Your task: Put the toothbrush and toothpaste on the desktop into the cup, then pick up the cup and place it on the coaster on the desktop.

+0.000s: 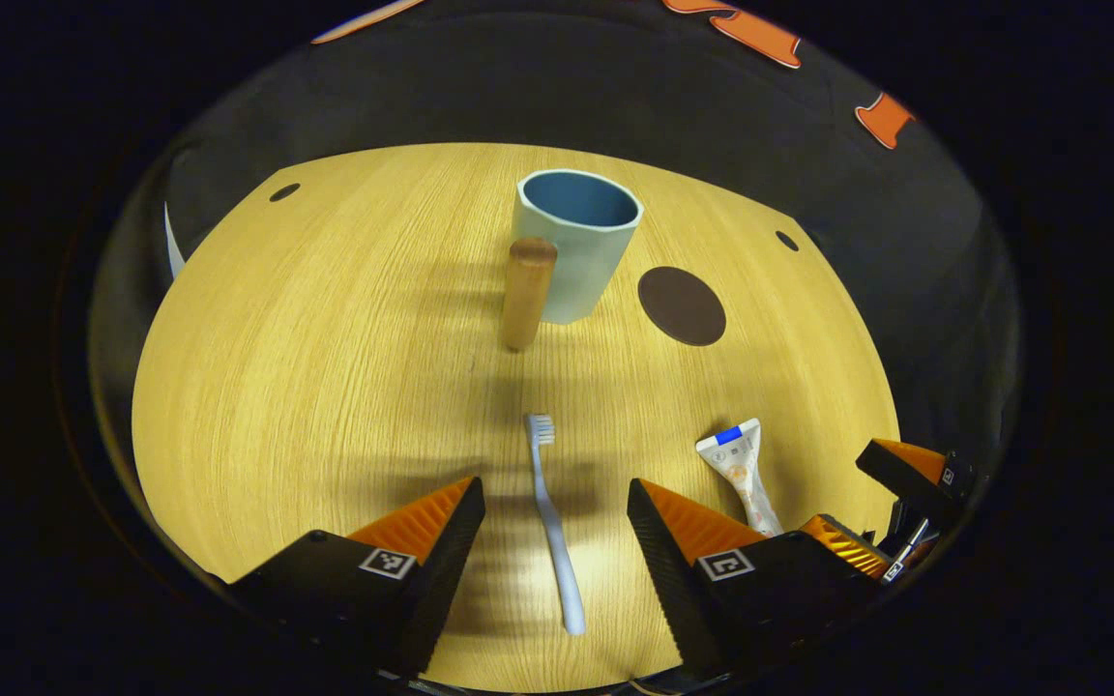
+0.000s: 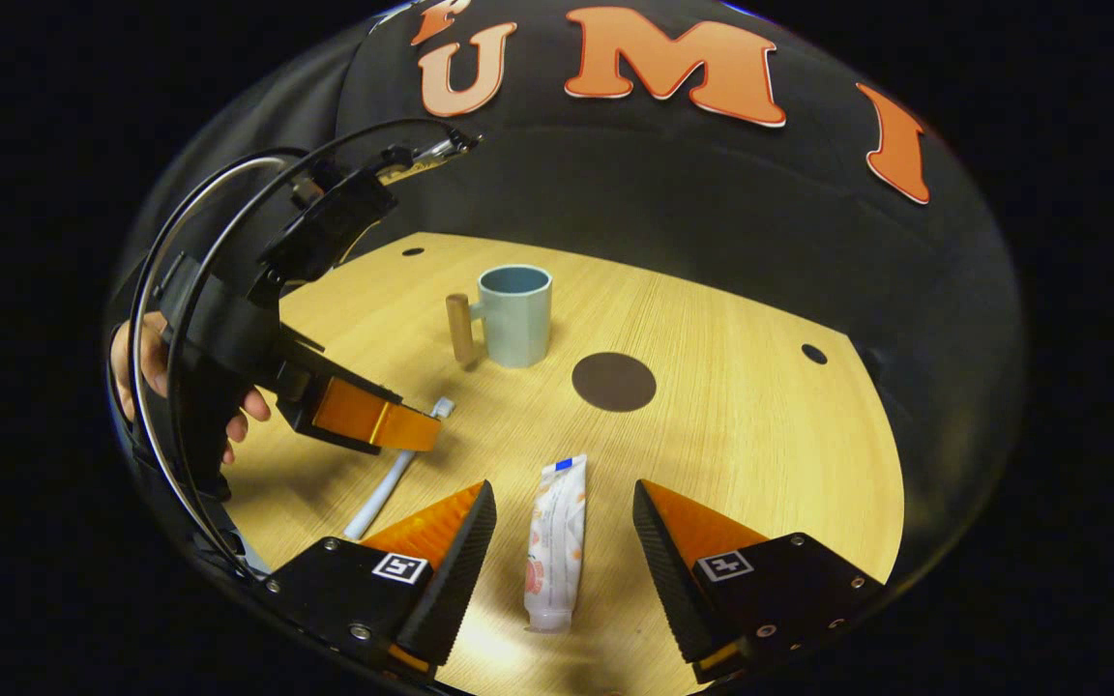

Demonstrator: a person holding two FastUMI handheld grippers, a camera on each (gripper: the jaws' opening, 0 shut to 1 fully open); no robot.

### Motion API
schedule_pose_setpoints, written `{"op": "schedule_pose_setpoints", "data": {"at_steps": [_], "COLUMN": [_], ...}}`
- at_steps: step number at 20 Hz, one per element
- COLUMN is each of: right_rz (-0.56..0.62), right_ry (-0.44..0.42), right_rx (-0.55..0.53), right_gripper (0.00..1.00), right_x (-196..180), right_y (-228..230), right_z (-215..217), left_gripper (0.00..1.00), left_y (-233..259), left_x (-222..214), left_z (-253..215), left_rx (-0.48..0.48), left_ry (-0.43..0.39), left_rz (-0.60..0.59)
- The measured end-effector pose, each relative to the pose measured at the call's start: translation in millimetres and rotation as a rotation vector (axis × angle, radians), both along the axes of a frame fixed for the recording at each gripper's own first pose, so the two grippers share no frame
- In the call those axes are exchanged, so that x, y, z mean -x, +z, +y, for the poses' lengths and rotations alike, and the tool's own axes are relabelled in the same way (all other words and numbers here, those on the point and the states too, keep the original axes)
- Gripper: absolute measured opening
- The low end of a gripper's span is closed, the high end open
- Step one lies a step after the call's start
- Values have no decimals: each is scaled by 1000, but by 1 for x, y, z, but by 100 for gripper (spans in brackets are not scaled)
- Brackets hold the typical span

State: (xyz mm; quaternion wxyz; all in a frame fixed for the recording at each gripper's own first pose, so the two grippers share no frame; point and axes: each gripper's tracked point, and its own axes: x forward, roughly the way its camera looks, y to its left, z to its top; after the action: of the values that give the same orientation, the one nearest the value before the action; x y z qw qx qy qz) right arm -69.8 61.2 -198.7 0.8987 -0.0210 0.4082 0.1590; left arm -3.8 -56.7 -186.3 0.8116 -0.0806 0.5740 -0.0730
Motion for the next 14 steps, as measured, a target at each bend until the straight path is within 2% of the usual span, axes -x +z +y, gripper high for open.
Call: {"op": "schedule_pose_setpoints", "data": {"at_steps": [1, 2, 3, 4, 7, 9, 12, 13, 14], "right_rz": [15, 28, 39, 54, 84, 94, 141, 157, 170], "right_ry": [7, 15, 25, 34, 61, 62, 37, 30, 22], "right_rx": [15, 27, 35, 41, 70, 95, 76, 69, 68], "right_gripper": [86, 86, 86, 86, 85, 83, 75, 74, 71], "right_x": [0, 2, 2, 4, 8, 7, 11, 11, 13], "right_y": [-5, -11, -15, -20, -29, -33, -46, -46, -51], "right_z": [-1, 0, 2, 4, 11, 11, 16, 17, 16], "left_gripper": [83, 81, 80, 84, 62, 63, 63, 49, 45], "left_y": [-9, -16, -22, -24, -26, -30, -30, -32, -34], "left_x": [1, 1, 4, 6, 8, 13, 19, 16, 19], "left_z": [2, 3, -2, -1, 0, -2, -6, -6, -5], "left_rx": [-8, -19, -21, -29, -31, -33, -41, -48, -56], "left_ry": [1, 0, 1, 0, 18, 17, 16, 20, 25], "left_rz": [11, 29, 40, 54, 92, 117, 130, 118, 128]}}
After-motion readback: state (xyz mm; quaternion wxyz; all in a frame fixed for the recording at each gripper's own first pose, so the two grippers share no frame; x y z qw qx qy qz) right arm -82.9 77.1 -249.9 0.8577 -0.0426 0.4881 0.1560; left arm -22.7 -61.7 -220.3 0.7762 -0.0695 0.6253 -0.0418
